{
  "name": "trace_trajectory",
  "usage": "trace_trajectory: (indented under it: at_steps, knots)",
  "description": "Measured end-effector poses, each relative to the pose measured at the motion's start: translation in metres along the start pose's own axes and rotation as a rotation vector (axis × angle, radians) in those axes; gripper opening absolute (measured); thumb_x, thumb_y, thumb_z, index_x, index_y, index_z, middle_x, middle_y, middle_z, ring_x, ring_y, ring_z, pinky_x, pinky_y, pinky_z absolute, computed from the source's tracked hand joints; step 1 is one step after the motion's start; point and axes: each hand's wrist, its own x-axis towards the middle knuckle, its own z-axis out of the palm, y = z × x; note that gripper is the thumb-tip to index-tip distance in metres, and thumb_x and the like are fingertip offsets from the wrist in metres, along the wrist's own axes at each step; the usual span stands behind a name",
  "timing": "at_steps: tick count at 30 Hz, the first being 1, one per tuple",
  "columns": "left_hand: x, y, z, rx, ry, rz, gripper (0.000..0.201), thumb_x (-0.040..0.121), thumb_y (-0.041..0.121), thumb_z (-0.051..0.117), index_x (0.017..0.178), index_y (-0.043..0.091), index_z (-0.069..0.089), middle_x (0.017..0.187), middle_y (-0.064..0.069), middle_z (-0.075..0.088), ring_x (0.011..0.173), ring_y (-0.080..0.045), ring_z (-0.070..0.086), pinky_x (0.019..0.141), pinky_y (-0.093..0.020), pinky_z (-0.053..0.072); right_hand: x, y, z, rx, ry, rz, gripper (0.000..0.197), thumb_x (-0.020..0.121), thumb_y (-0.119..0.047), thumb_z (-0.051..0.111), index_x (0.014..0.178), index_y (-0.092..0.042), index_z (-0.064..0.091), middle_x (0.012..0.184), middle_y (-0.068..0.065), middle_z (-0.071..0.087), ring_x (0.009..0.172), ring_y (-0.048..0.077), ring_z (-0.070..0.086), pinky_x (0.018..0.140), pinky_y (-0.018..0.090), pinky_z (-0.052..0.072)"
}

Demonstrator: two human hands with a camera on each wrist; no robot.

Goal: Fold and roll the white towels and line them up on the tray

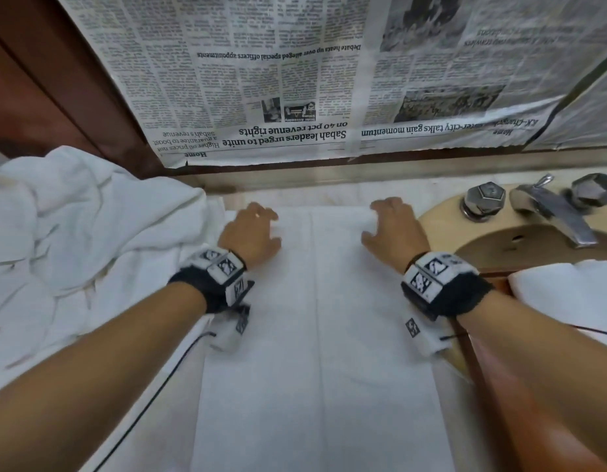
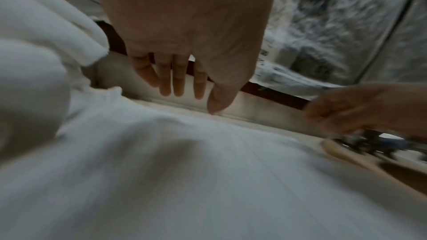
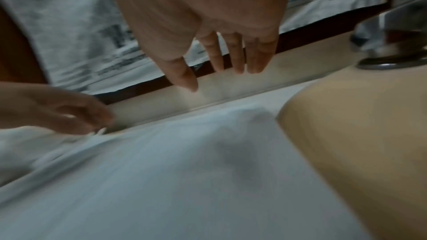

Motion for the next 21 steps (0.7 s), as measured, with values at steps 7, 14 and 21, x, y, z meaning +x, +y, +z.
trace_trajectory:
  at_steps: [7,14,21]
  knots:
    - [-0.027,-0.005,0.040,0.249,-0.376,0.029,0.085,0.093,0.063,0.039,0.153,0.031,-0.011,0.158,0.001,-0.028,0.148,-0.029,-0.015,0.115,-0.047,0.023,-0.010,-0.004,0.040,-0.337,-0.445,-0.027,0.082,0.093,-0.061,0.040,0.153,-0.026,-0.002,0.160,0.008,-0.017,0.147,0.037,-0.007,0.115,0.050,0.020]
    - [-0.016,0.004,0.035,0.211,-0.419,-0.038,0.085,0.095,0.058,0.042,0.152,0.033,-0.015,0.156,0.002,-0.033,0.146,-0.030,-0.020,0.117,-0.051,0.020,0.012,-0.003,0.041,-0.396,-0.521,-0.009,0.091,0.091,-0.067,0.037,0.149,-0.031,-0.023,0.157,0.005,-0.029,0.145,0.039,-0.017,0.116,0.056,0.016]
    - [-0.002,0.009,0.033,0.252,-0.393,-0.042,0.081,0.094,0.065,0.032,0.151,0.034,-0.016,0.156,0.002,-0.032,0.147,-0.031,-0.017,0.115,-0.052,0.022,0.041,0.002,0.035,-0.444,-0.503,-0.042,0.091,0.091,-0.067,0.037,0.148,-0.032,-0.024,0.156,0.004,-0.031,0.145,0.040,-0.016,0.117,0.053,0.017]
